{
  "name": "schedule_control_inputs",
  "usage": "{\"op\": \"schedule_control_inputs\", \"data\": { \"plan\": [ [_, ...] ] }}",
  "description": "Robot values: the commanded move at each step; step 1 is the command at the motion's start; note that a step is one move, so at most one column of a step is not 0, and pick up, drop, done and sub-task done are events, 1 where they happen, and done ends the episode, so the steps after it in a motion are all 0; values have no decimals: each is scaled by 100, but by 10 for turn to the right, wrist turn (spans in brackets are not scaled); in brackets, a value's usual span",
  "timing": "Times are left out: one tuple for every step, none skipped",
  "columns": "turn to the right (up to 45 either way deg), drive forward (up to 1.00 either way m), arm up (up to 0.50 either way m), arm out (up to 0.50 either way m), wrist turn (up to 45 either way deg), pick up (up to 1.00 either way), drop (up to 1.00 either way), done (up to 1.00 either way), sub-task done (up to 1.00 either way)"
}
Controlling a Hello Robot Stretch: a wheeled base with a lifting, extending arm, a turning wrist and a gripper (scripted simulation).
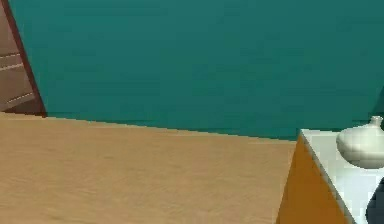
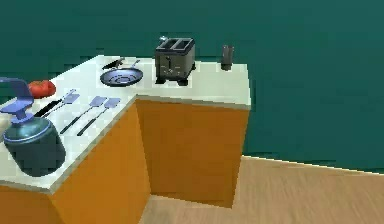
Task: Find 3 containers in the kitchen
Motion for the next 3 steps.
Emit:
{"op": "schedule_control_inputs", "data": {
  "plan": [
    [-330,0,0,0,0,0,0,0,0],
    [0,30,0,0,0,0,0,0,0],
    [420,0,0,0,0,0,0,0,0]
  ]
}}
